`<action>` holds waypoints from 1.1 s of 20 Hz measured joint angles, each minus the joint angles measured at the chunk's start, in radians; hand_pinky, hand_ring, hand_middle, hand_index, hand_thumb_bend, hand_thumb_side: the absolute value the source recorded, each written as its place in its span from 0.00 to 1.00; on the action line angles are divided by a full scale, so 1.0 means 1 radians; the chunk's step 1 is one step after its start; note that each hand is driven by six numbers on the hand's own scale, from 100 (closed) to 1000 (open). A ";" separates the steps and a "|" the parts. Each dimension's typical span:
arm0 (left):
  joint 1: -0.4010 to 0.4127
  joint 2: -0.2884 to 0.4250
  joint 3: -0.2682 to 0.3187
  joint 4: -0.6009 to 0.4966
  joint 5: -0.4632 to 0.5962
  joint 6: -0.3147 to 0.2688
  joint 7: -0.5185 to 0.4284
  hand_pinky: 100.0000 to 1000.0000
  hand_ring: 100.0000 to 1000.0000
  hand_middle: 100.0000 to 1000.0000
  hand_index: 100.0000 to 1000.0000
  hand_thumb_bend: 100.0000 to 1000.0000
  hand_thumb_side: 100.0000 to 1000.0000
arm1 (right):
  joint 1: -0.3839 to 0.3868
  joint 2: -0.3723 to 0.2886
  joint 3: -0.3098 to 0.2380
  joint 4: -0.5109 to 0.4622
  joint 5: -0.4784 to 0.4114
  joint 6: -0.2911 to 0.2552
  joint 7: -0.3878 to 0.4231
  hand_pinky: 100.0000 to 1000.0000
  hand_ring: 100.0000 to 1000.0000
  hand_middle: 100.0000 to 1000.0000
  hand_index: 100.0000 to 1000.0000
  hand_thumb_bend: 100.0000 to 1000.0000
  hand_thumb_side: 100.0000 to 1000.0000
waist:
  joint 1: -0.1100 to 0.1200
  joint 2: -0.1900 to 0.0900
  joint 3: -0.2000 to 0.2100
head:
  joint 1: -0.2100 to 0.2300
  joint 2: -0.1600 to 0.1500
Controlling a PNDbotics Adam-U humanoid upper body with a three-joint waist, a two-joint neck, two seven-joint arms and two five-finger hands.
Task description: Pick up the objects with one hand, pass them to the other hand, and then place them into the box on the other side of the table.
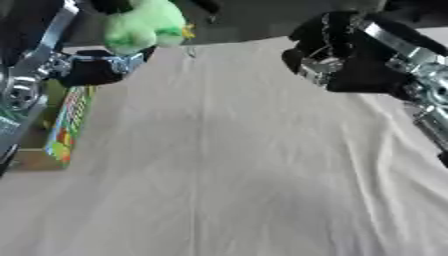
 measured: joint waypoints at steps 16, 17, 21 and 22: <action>0.158 0.142 0.137 0.114 0.018 0.111 0.053 0.40 0.40 0.28 0.34 0.30 0.00 | 0.079 -0.035 -0.055 0.000 0.031 0.017 -0.150 0.68 0.65 0.55 0.69 0.26 0.29 | -0.010 0.004 0.006 | 0.087 -0.011; 0.158 0.142 0.142 0.130 0.019 0.118 0.043 0.40 0.40 0.28 0.34 0.30 0.00 | 0.082 -0.035 -0.055 0.000 0.039 0.021 -0.156 0.68 0.66 0.55 0.69 0.27 0.29 | -0.010 0.004 0.006 | 0.090 -0.011; 0.158 0.142 0.159 0.195 0.009 0.140 0.024 0.41 0.41 0.29 0.35 0.32 0.00 | 0.090 -0.035 -0.062 0.000 0.061 0.034 -0.171 0.68 0.65 0.55 0.69 0.27 0.28 | -0.011 0.006 0.008 | 0.101 -0.022; 0.157 0.141 0.162 0.211 0.001 0.146 0.025 0.41 0.41 0.29 0.36 0.32 0.00 | 0.095 -0.035 -0.063 0.000 0.064 0.036 -0.177 0.68 0.65 0.55 0.69 0.27 0.29 | -0.011 0.006 0.008 | 0.103 -0.027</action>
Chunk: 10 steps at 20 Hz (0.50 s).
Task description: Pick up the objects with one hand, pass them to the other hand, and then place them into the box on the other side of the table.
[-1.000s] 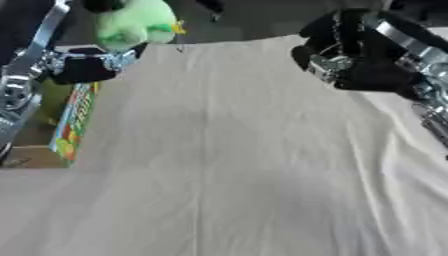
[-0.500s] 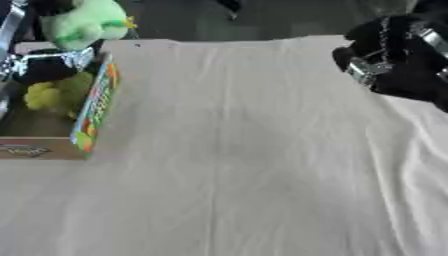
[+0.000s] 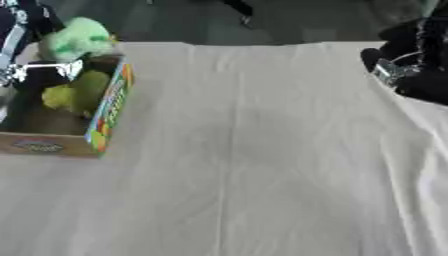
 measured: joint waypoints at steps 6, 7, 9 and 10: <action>0.000 -0.009 0.017 0.092 -0.038 0.028 0.011 0.42 0.41 0.30 0.36 0.31 0.00 | 0.017 0.000 -0.004 0.000 0.010 0.020 -0.024 0.68 0.65 0.55 0.69 0.28 0.29 | -0.004 0.000 0.000 | 0.014 -0.010; 0.000 -0.012 0.019 0.106 -0.042 0.030 0.013 0.42 0.42 0.30 0.37 0.30 0.00 | 0.017 0.000 -0.004 0.000 0.012 0.023 -0.027 0.68 0.65 0.55 0.69 0.28 0.29 | -0.004 0.000 0.000 | 0.016 -0.011; 0.000 -0.017 0.024 0.132 -0.046 0.034 0.017 0.43 0.42 0.32 0.39 0.32 0.00 | 0.017 0.000 -0.004 0.000 0.014 0.026 -0.030 0.68 0.65 0.55 0.69 0.28 0.29 | -0.004 0.000 0.000 | 0.019 -0.017; 0.000 -0.019 0.024 0.143 -0.048 0.036 0.019 0.44 0.43 0.33 0.41 0.35 0.00 | 0.018 -0.001 -0.005 0.000 0.016 0.027 -0.031 0.68 0.65 0.55 0.69 0.28 0.28 | -0.004 0.000 0.000 | 0.022 -0.019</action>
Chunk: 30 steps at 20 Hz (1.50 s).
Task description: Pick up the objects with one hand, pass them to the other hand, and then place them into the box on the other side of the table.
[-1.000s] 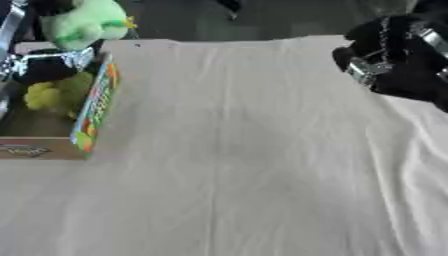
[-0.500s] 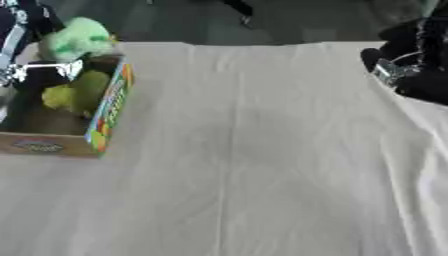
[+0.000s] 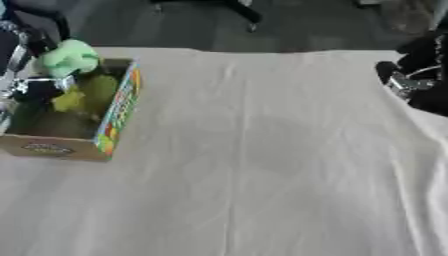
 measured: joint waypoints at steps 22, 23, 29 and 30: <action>0.028 0.000 0.034 0.008 -0.073 0.047 -0.047 0.68 0.71 0.66 0.78 0.85 0.57 | 0.025 -0.008 -0.025 0.000 0.011 -0.001 -0.034 0.68 0.64 0.54 0.68 0.29 0.27 | 0.000 0.000 0.002 | -0.012 0.000; 0.036 0.000 0.042 -0.007 -0.056 0.050 -0.038 0.66 0.69 0.63 0.76 0.75 0.56 | 0.026 -0.008 -0.028 0.000 0.011 -0.002 -0.038 0.68 0.64 0.54 0.68 0.28 0.28 | 0.000 0.000 0.003 | -0.018 0.000; 0.068 -0.028 0.106 -0.134 0.195 0.084 0.048 0.60 0.62 0.56 0.72 0.43 0.64 | 0.040 -0.006 -0.068 0.000 0.010 -0.005 -0.112 0.68 0.65 0.55 0.69 0.06 0.40 | -0.001 -0.005 0.009 | -0.092 0.002; 0.073 -0.038 0.115 -0.155 0.253 0.090 0.065 0.60 0.62 0.56 0.72 0.42 0.64 | 0.044 -0.001 -0.078 0.000 0.008 -0.004 -0.136 0.69 0.66 0.55 0.69 0.05 0.40 | -0.002 -0.010 0.011 | -0.102 0.002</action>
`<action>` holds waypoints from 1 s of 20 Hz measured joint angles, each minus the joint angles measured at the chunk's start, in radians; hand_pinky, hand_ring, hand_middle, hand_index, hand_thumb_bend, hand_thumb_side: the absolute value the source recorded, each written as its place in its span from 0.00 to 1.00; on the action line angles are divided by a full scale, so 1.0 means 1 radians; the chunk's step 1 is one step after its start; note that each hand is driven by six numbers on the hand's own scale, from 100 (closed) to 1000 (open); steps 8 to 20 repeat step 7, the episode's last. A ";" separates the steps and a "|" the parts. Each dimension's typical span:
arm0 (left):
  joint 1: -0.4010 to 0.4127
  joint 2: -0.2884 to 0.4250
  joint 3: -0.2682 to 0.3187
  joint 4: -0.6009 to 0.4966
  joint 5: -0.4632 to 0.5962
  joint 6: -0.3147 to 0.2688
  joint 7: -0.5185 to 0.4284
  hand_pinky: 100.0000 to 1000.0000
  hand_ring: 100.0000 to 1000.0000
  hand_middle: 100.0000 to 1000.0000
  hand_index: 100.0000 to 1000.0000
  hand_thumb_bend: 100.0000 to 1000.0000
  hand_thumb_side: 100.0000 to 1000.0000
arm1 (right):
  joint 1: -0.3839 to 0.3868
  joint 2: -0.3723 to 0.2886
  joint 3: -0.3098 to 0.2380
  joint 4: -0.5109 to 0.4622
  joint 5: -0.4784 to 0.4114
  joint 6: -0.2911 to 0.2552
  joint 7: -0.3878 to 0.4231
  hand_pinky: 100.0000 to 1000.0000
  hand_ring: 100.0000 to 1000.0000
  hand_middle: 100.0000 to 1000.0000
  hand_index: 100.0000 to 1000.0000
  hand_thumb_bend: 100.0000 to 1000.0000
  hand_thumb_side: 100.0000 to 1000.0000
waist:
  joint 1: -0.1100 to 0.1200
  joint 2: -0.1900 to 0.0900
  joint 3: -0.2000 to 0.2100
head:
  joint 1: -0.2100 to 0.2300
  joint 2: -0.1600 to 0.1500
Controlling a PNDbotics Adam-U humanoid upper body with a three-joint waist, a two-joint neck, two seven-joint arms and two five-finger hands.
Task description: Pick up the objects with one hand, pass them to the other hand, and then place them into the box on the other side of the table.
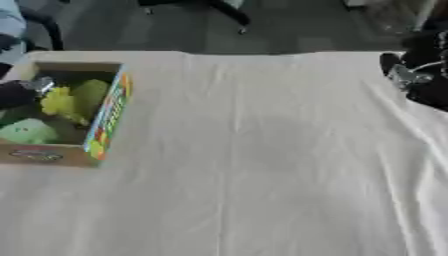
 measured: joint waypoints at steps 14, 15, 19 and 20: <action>0.045 -0.085 0.030 -0.114 0.353 0.010 0.097 0.60 0.64 0.58 0.76 0.36 0.69 | 0.029 0.057 -0.071 0.000 -0.035 -0.005 -0.180 0.69 0.67 0.56 0.69 0.16 0.28 | -0.005 -0.029 0.008 | -0.029 0.022; 0.045 -0.085 0.030 -0.114 0.353 0.010 0.097 0.60 0.64 0.58 0.76 0.36 0.69 | 0.029 0.057 -0.071 0.000 -0.035 -0.005 -0.180 0.69 0.67 0.56 0.69 0.16 0.28 | -0.005 -0.029 0.008 | -0.029 0.022; 0.045 -0.085 0.030 -0.114 0.353 0.010 0.097 0.60 0.64 0.58 0.76 0.36 0.69 | 0.029 0.057 -0.071 0.000 -0.035 -0.005 -0.180 0.69 0.67 0.56 0.69 0.16 0.28 | -0.005 -0.029 0.008 | -0.029 0.022; 0.045 -0.085 0.030 -0.114 0.353 0.010 0.097 0.60 0.64 0.58 0.76 0.36 0.69 | 0.029 0.057 -0.071 0.000 -0.035 -0.005 -0.180 0.69 0.67 0.56 0.69 0.16 0.28 | -0.005 -0.029 0.008 | -0.029 0.022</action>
